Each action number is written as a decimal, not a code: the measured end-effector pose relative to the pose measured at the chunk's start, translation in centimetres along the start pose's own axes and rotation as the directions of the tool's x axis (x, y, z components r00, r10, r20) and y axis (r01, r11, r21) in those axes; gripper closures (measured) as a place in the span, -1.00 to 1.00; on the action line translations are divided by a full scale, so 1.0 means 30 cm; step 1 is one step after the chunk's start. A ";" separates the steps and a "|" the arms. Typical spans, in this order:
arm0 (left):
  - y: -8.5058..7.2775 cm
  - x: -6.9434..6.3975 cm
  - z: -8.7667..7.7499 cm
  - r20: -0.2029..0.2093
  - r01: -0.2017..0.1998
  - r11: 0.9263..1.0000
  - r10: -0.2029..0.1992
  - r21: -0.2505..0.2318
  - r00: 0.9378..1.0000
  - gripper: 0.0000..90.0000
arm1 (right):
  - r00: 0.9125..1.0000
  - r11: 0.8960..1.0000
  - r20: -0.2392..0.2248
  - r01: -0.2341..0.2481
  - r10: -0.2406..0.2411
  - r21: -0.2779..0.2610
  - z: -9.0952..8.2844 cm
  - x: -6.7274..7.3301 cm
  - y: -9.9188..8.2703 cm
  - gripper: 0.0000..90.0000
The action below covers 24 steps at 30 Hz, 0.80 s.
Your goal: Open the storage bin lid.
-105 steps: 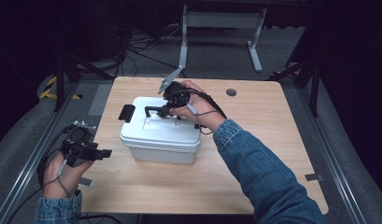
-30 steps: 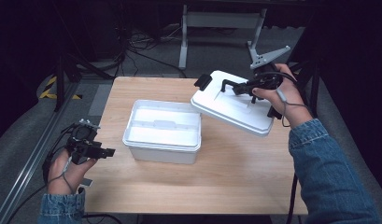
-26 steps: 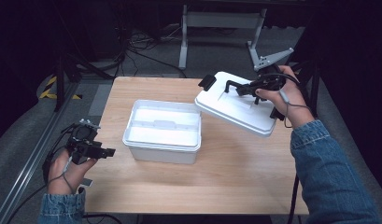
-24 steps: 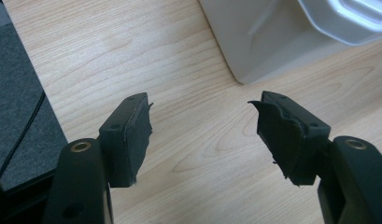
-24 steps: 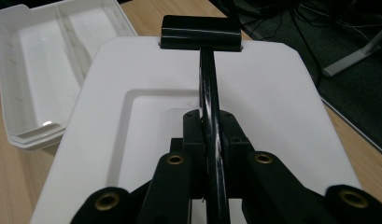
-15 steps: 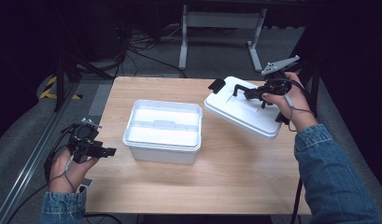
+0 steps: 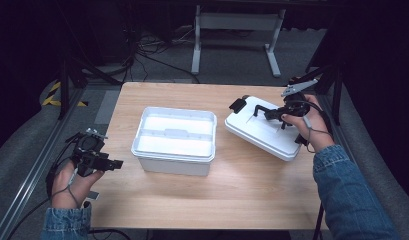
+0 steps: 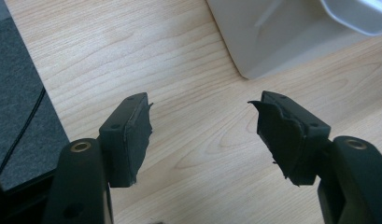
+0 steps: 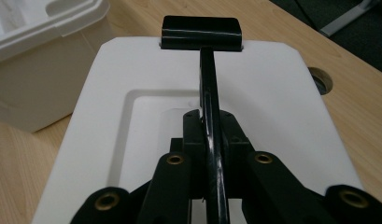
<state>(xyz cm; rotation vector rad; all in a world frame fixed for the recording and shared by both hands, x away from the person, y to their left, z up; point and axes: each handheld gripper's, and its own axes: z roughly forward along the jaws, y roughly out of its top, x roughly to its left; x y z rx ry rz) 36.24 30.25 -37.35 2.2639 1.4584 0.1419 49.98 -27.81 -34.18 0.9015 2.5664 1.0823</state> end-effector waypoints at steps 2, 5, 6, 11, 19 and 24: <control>0.001 0.000 0.003 0.000 -0.003 1.000 0.003 0.001 1.000 -0.21 | 1.000 1.000 -0.003 -0.007 0.007 0.004 0.016 -0.006 -0.023 0.88; 0.003 0.000 0.007 0.002 -0.005 1.000 0.005 0.007 1.000 -0.21 | 1.000 1.000 -0.003 -0.024 0.024 0.010 0.036 -0.011 -0.052 0.88; 0.004 0.000 0.008 0.002 -0.007 1.000 0.007 0.008 1.000 -0.21 | 1.000 1.000 -0.003 -0.029 0.029 0.011 0.042 -0.012 -0.062 0.88; 0.006 -0.002 0.010 0.004 -0.008 1.000 0.008 0.011 1.000 -0.21 | 0.999 0.999 -0.006 -0.047 0.047 0.015 0.070 -0.020 -0.111 0.88; 0.008 -0.003 0.014 0.005 -0.011 1.000 0.011 0.012 1.000 -0.21 | 0.998 0.998 -0.007 -0.065 0.065 0.022 0.095 -0.023 -0.160 0.88; 0.008 -0.005 0.015 0.003 -0.012 1.000 0.012 0.013 1.000 -0.21 | 0.998 0.997 -0.007 -0.070 0.070 0.034 0.113 -0.023 -0.186 0.88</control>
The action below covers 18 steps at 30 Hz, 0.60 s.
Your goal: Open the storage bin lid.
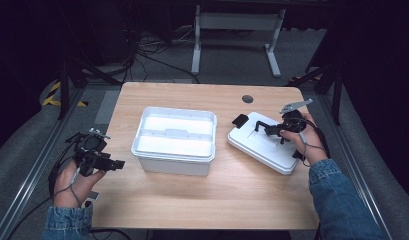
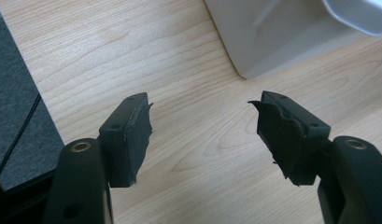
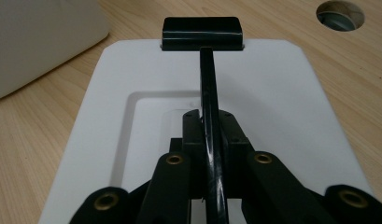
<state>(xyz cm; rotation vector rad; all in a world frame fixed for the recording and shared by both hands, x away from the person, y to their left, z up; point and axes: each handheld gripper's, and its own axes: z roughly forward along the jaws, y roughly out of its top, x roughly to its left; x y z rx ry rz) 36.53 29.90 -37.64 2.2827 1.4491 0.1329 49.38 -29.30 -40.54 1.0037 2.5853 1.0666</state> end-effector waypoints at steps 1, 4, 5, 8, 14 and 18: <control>0.001 0.000 0.000 0.000 -0.001 1.000 0.001 0.001 1.000 -0.21 | 1.000 1.000 0.001 -0.003 0.003 -0.001 0.002 0.000 -0.004 0.88; 0.001 0.000 0.002 0.002 -0.003 1.000 0.003 0.004 1.000 -0.21 | 1.000 1.000 0.001 -0.004 0.004 0.001 0.010 -0.004 -0.018 0.88; 0.001 0.000 0.002 0.002 -0.002 1.000 0.002 0.004 1.000 -0.21 | 1.000 1.000 0.003 -0.004 0.004 0.006 0.013 -0.006 -0.023 0.88; 0.001 -0.002 0.002 0.004 0.000 1.000 0.000 0.005 1.000 -0.21 | 1.000 1.000 0.007 -0.010 0.010 0.009 0.022 -0.009 -0.037 0.88; 0.003 -0.002 0.004 0.002 -0.003 1.000 0.003 0.008 1.000 -0.21 | 1.000 1.000 0.001 -0.025 0.025 0.017 0.032 -0.009 -0.053 0.87; 0.006 -0.001 0.005 0.003 -0.007 1.000 0.007 0.007 1.000 -0.21 | 0.999 0.999 -0.003 -0.038 0.038 0.019 0.042 -0.014 -0.068 0.87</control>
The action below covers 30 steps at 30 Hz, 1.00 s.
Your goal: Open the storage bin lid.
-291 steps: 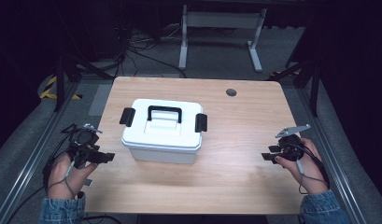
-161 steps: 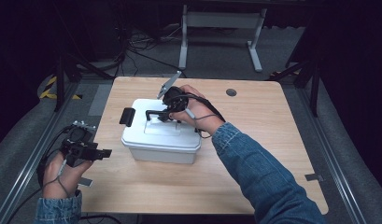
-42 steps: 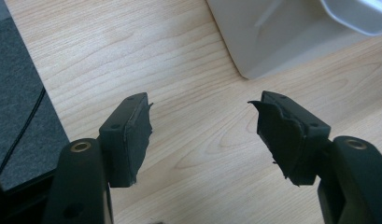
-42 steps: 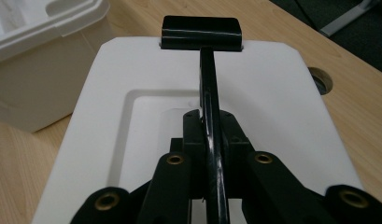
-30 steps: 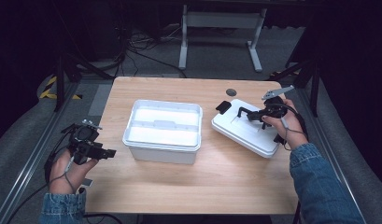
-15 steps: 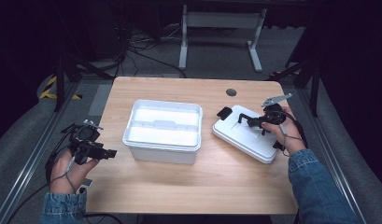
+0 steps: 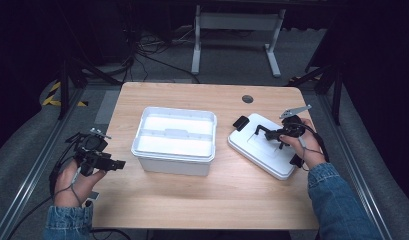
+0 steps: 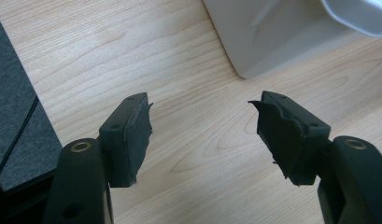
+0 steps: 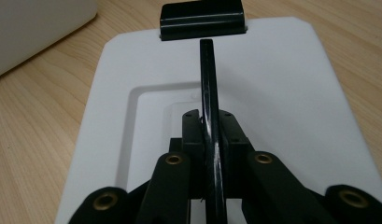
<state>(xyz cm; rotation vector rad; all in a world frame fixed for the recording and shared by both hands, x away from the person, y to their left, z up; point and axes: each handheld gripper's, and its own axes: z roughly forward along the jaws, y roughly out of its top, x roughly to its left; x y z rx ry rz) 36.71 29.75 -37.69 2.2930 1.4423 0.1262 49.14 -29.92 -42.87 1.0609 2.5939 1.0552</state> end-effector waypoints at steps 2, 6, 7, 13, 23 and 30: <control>0.000 -0.001 0.001 0.003 0.001 1.000 -0.001 0.002 1.000 -0.21 | 1.000 1.000 0.000 -0.004 0.004 0.009 0.005 -0.004 -0.007 0.87; 0.004 -0.001 0.004 0.003 -0.002 1.000 0.002 0.005 1.000 -0.21 | 0.999 0.999 -0.007 -0.035 0.035 0.001 0.009 -0.015 -0.024 0.86; 0.005 -0.002 0.006 0.006 0.001 1.000 -0.001 0.003 1.000 -0.21 | 0.999 0.999 -0.007 -0.039 0.039 -0.003 0.009 -0.017 -0.026 0.85; 0.010 -0.001 0.009 0.007 -0.009 1.000 0.009 0.008 1.000 -0.21 | 0.996 0.996 0.030 -0.086 0.087 -0.035 -0.012 -0.032 -0.031 0.63; 0.014 -0.003 0.014 0.011 -0.008 1.000 0.008 0.012 1.000 -0.21 | 0.993 0.993 0.100 -0.050 0.061 -0.102 -0.079 -0.025 -0.012 0.32; -0.001 0.000 0.005 0.004 -0.004 1.000 0.004 0.009 1.000 -0.21 | 0.997 0.987 0.073 -0.001 0.013 -0.160 -0.146 0.053 0.034 0.23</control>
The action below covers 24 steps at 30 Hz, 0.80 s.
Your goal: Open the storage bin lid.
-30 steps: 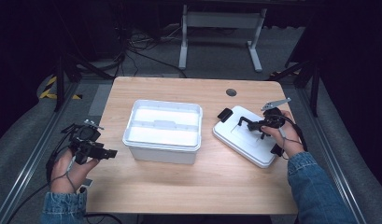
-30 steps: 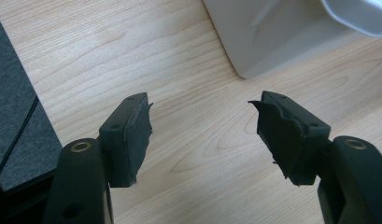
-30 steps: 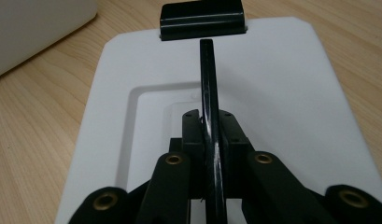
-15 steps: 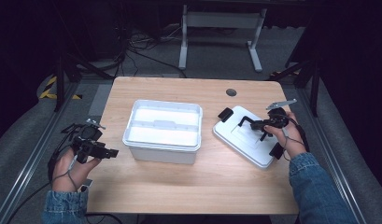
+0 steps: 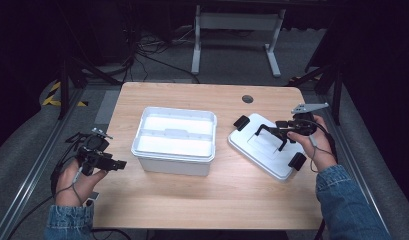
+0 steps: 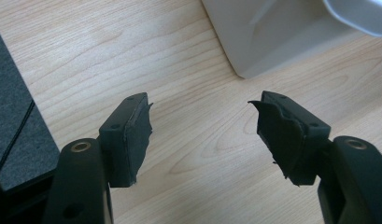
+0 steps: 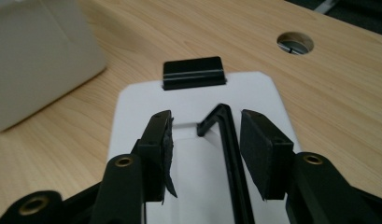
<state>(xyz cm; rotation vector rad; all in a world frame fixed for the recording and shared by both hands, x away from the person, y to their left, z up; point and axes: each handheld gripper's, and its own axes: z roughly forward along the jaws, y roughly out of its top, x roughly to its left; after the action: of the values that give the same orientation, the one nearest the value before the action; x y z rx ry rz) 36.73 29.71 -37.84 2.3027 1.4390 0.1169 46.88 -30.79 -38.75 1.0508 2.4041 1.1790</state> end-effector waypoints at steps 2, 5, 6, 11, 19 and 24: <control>-0.002 0.000 -0.002 0.002 0.006 1.000 -0.006 -0.001 1.000 -0.21 | 1.000 1.000 -0.012 0.017 -0.017 -0.003 -0.014 0.026 0.014 0.21; 0.001 -0.001 -0.004 0.001 0.002 1.000 -0.002 -0.005 1.000 -0.21 | 0.999 0.999 -0.034 0.034 -0.034 -0.005 -0.030 0.066 0.028 0.20; 0.004 -0.001 -0.005 -0.003 -0.005 1.000 0.005 -0.006 1.000 -0.21 | 0.998 0.999 -0.040 0.046 -0.046 -0.003 -0.035 0.082 0.033 0.19; 0.011 -0.004 0.002 0.003 -0.009 1.000 0.009 0.000 1.000 -0.21 | 0.993 0.996 -0.076 0.088 -0.087 0.008 -0.051 0.162 0.044 0.17; 0.023 -0.003 0.005 0.002 -0.010 1.000 0.010 -0.005 1.000 -0.22 | 0.985 0.991 -0.114 0.131 -0.127 0.024 -0.065 0.263 0.033 0.14; 0.035 -0.007 0.009 0.008 -0.012 1.000 0.012 0.000 1.000 -0.22 | 0.984 0.992 -0.129 0.125 -0.123 0.008 -0.071 0.307 0.010 0.14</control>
<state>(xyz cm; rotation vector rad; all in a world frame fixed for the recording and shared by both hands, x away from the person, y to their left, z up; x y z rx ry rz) 37.60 29.05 -37.65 2.3094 1.4222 0.1109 39.47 -25.37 -36.47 0.8391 2.5388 1.2201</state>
